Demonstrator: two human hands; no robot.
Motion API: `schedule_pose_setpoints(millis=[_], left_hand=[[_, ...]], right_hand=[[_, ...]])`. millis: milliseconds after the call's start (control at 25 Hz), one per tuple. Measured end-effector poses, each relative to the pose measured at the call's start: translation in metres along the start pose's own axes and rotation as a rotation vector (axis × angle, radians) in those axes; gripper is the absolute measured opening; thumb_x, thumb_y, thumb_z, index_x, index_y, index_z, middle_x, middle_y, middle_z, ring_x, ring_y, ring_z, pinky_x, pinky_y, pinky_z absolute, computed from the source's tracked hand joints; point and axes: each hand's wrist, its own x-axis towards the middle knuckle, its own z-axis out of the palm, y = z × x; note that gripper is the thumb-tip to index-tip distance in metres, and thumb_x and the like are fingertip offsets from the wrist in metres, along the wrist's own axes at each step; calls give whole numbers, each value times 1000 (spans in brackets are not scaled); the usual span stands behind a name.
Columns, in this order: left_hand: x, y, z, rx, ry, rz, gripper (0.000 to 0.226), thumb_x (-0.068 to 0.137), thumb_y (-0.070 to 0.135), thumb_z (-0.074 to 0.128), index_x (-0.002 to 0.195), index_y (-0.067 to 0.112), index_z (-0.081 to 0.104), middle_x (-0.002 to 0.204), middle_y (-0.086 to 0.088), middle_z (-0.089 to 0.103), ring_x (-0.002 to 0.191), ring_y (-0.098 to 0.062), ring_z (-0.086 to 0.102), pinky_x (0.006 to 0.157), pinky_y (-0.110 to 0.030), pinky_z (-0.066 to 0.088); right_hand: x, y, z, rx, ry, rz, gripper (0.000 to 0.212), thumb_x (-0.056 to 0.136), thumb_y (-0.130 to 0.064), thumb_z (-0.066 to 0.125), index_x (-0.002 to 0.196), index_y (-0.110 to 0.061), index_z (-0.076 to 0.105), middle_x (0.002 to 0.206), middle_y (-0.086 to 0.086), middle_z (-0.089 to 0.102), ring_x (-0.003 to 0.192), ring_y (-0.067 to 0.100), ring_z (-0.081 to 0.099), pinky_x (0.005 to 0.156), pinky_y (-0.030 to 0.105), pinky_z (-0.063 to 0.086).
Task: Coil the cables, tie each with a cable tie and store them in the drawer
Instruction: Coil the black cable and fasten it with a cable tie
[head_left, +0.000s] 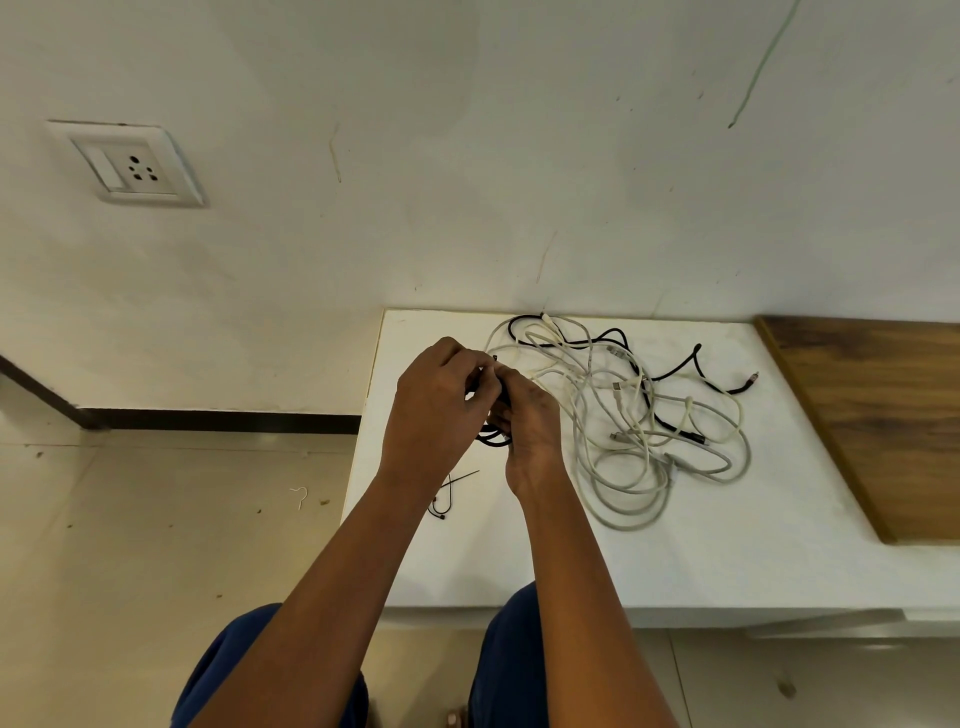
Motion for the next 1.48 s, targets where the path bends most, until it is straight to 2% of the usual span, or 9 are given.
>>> schedule_pose_setpoints(millis=[240,360,440,640,880,1000,1120,1280,1480], left_hand=[[1,-2,0,-7,-2,-33,6,81,4,67,85,4,71,77,-8,64,64,-18,58,63,-20,42],[0,-4,1,-40,0,-57,9,84,6,66,90,5,72,82,-7,66,68,-16,60,66,-11,40],[1,-6,1,-123,11,-129,10,85,9,66,92,7,73,84,-4,67,70,-11,60,68,-6,41],[7,-11,2,-382,-53,-460,11,84,20,69,93,22,74,85,11,68,79,8,60,68,0,40],[11,-18,-8,-773,-247,-762,8,81,17,71,83,24,75,71,9,72,68,1,65,69,-18,46],[13,-21,-10,-799,-237,-826,5,79,18,72,77,22,74,65,9,66,62,-2,57,69,-20,44],[15,-24,-11,-911,-190,-906,5,77,13,74,80,16,74,66,6,59,61,-8,47,66,-18,42],[16,-26,-7,-809,-157,-823,4,83,18,70,83,22,69,72,13,64,70,-3,57,72,-17,44],[12,-26,-2,-758,-123,-652,10,90,13,62,84,21,65,77,5,67,70,-3,64,74,-13,51]], right_hand=[[-2,-1,1,-35,-18,-32,15,87,-21,59,81,-12,69,80,11,59,76,20,50,64,24,41],[-4,-3,0,-38,-27,-61,12,88,-19,59,81,-15,67,67,-2,62,59,7,50,61,19,40],[-5,-4,-1,-38,-58,-87,9,88,-19,59,82,-17,65,67,-6,65,52,0,50,59,14,42],[-5,-4,-2,-100,-110,-131,12,90,-19,57,80,-21,64,74,-7,67,61,-2,55,56,7,41],[-3,-7,-10,-207,-208,-207,14,91,-13,55,82,-19,64,65,-16,65,65,-5,60,58,5,43],[-4,-8,-9,-244,-252,-178,17,91,-13,55,79,-21,64,67,-11,65,65,-4,61,60,6,45],[-5,-10,-7,-204,-245,-137,20,91,-11,54,74,-19,62,71,-6,61,50,-4,51,52,4,38],[-7,-8,-3,-220,-250,-110,19,89,-16,55,72,-23,59,70,-8,59,48,-1,44,51,7,35],[-5,-6,-1,-262,-205,-82,22,87,-16,53,71,-29,60,70,-9,58,47,1,39,47,8,33]])
